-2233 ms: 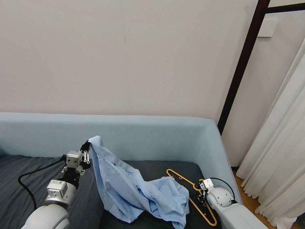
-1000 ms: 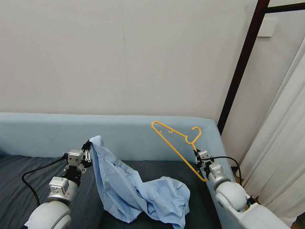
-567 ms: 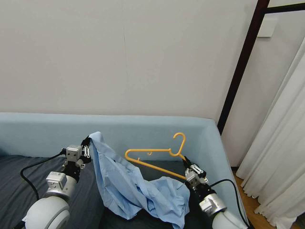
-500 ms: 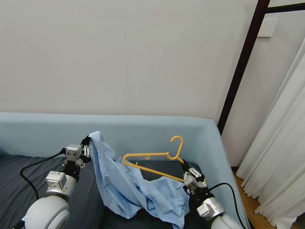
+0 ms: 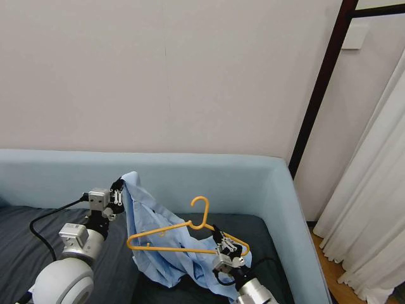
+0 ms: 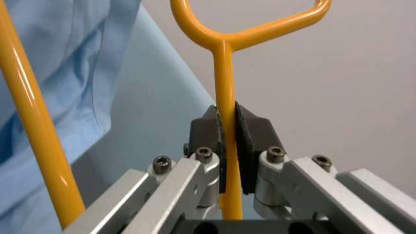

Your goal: Pick up the clothes from the sofa and hang them on the clothes hanger.

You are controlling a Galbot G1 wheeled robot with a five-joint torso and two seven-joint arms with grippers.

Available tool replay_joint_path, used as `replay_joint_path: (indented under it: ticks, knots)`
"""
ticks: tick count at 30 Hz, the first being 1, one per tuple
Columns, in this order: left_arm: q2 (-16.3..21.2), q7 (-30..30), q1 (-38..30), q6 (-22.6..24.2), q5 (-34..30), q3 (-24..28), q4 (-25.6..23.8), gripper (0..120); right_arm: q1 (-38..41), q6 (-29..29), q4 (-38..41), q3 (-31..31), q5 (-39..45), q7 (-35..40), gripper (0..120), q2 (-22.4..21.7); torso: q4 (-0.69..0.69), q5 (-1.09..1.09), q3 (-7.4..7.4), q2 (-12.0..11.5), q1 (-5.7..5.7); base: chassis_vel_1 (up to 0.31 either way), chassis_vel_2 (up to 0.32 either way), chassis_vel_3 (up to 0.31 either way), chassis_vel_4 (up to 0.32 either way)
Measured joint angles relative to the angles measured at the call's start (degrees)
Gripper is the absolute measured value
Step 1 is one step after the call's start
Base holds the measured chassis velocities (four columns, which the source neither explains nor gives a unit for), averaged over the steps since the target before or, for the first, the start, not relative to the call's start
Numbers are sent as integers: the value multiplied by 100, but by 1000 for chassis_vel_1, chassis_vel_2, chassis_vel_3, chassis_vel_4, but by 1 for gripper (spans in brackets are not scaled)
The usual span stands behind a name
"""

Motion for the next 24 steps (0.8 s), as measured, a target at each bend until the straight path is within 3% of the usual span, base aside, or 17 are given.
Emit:
replay_joint_path:
  ticks: [11, 24]
  knots:
    - [-121, -11, -14, 21, -2, 86, -45, 0, 424, -893, -233, -507, 167, 285, 5, 531, 0, 1, 0, 0, 0, 0, 0, 0, 0]
    - [-225, -13, 23, 38, 104, 180, 4, 0, 517, -1735, -234, -316, 393, 560, 5, 384, -1, 1, 0, 0, 0, 0, 0, 0, 0]
